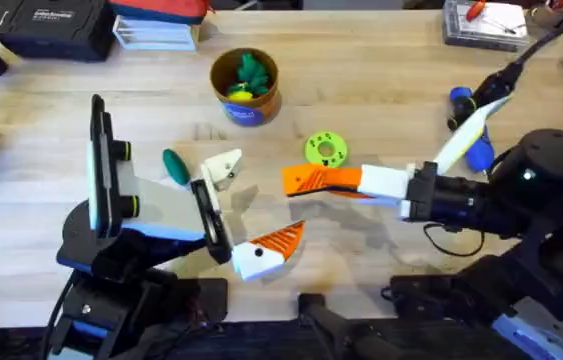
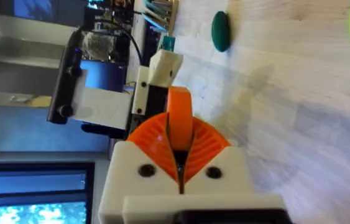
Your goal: Pick up the gripper from the table and insert it into the empty holder that is missing its gripper. Then pick up a screw, insert it into the mounting hole, and use the screwdriver to tighten it. Finally, clean up the table by picking up the vegetable and placing it into the bucket.
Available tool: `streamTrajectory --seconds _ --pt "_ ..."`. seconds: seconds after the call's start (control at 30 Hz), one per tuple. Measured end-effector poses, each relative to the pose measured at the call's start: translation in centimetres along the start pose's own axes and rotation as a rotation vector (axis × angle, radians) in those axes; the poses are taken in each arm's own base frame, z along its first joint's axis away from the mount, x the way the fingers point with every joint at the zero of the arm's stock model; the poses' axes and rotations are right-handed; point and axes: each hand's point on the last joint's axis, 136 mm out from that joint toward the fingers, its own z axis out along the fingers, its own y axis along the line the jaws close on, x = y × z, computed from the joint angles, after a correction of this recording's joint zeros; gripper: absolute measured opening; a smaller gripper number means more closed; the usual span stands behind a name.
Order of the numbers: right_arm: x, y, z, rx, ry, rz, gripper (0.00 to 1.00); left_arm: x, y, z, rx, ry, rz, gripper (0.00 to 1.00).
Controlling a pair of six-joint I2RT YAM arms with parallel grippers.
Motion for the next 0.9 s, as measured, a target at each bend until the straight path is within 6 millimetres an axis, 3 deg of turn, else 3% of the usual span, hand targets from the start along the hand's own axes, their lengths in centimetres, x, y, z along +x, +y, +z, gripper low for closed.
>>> streamTrajectory --seconds 0.23,0.6,0.9 --pt "0.2 0.4 1.3 0.006 -0.014 0.080 0.013 0.0 0.0 0.0 0.000 0.000 0.000 0.985" --pt "-1.5 0.8 4.7 -0.052 -0.010 0.116 0.013 0.0 0.0 0.0 0.000 0.000 0.000 0.985" --pt "-0.3 -0.7 6.9 -0.050 0.097 0.170 0.013 0.0 0.2 0.0 -0.009 -0.001 -0.001 0.986"
